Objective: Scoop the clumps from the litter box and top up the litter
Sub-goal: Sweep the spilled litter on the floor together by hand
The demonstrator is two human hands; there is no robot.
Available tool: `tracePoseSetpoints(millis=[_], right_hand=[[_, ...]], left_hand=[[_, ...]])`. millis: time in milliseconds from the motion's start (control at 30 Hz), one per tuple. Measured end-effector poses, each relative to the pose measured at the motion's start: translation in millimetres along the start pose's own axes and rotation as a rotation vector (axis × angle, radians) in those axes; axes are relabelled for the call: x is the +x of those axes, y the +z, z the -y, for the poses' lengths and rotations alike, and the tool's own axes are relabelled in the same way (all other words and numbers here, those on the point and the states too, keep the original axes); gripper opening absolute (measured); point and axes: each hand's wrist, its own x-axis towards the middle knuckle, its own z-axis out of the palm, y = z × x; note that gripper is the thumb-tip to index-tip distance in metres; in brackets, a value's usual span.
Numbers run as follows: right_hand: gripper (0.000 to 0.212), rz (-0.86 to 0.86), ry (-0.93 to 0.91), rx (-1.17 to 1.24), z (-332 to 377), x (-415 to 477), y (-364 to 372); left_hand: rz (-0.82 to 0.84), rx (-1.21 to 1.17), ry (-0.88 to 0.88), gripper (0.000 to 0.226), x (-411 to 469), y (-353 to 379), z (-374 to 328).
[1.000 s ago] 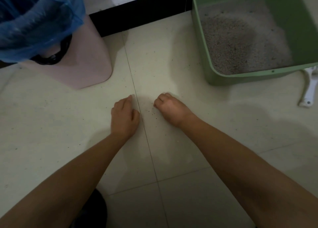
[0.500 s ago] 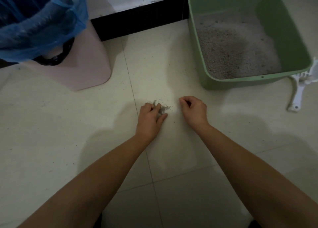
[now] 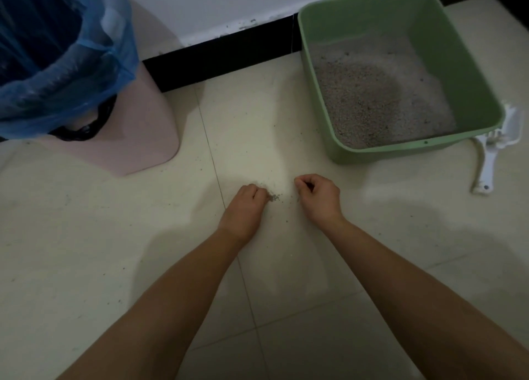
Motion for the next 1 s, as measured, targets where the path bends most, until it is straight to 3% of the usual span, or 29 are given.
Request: tracePoseSetpoints(millis=[133, 200, 300, 433, 533, 600, 767, 833, 900, 1000], right_hand=[[0.016, -0.015, 0.062, 0.063, 10, 3, 0], [0.017, -0.035, 0.076, 0.117, 22, 10, 3], [0.016, -0.03, 0.039, 0.196, 58, 24, 6], [0.018, -0.036, -0.072, 0.279, 146, 43, 4], [0.031, -0.098, -0.265, 0.313, 237, 49, 11], [0.027, -0.103, -0.429, 0.329, 305, 42, 20], [0.017, -0.018, -0.675, 0.147, 419, 10, 53], [0.018, 0.096, -0.714, -0.08, 431, 8, 68], [0.036, 0.213, -0.732, -0.342, 433, 5, 78], [0.04, 0.23, -0.757, -0.394, 428, 0, 82]], left_hand=[[0.163, -0.007, 0.021, 0.011, 12, -25, -1], [0.164, 0.012, 0.03, 0.012, 19, -49, 6], [-0.091, -0.058, 0.024, 0.007, 41, -114, 17], [-0.492, -0.065, 0.077, 0.012, 78, -255, 27], [-0.652, -0.002, -0.047, 0.02, 88, -351, 56], [-0.697, 0.049, -0.195, 0.023, 84, -394, 89], [-0.55, 0.06, -0.427, 0.021, 52, -416, 159], [-0.39, 0.072, -0.495, 0.019, 42, -409, 180], [-0.246, 0.058, -0.549, 0.025, 36, -405, 195], [-0.237, -0.044, -0.596, 0.027, 33, -407, 204]])
